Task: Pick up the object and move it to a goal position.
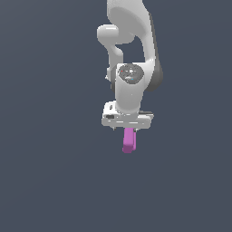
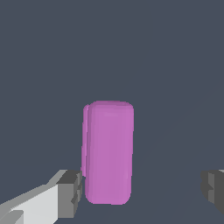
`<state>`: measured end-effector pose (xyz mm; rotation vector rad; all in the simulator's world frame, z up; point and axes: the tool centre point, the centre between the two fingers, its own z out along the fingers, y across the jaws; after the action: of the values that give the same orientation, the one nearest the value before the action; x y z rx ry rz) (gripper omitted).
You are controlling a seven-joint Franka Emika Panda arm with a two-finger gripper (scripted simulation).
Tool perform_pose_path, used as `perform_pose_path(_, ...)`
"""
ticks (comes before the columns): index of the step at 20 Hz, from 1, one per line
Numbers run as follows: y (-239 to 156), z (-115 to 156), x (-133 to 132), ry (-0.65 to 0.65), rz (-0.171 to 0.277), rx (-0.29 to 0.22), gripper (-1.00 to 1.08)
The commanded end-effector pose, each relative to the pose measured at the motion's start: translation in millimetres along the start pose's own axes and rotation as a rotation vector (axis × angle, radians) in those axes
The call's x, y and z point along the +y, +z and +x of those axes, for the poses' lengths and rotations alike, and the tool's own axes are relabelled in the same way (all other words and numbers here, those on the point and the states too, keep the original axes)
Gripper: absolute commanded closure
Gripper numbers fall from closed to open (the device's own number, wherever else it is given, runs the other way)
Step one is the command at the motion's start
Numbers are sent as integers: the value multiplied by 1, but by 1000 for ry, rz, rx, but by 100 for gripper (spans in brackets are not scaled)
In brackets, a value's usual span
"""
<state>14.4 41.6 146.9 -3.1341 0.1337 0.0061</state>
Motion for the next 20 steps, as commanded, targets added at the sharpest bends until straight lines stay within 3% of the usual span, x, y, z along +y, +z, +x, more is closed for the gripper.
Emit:
perform_pose_path(1,6,2,-12,15,-2,2,-92)
perform_pose_path(8,14,5,-29,37,-4,4,-92)
perform_pose_path(20,44,4,-29,37,-4,4,-92)
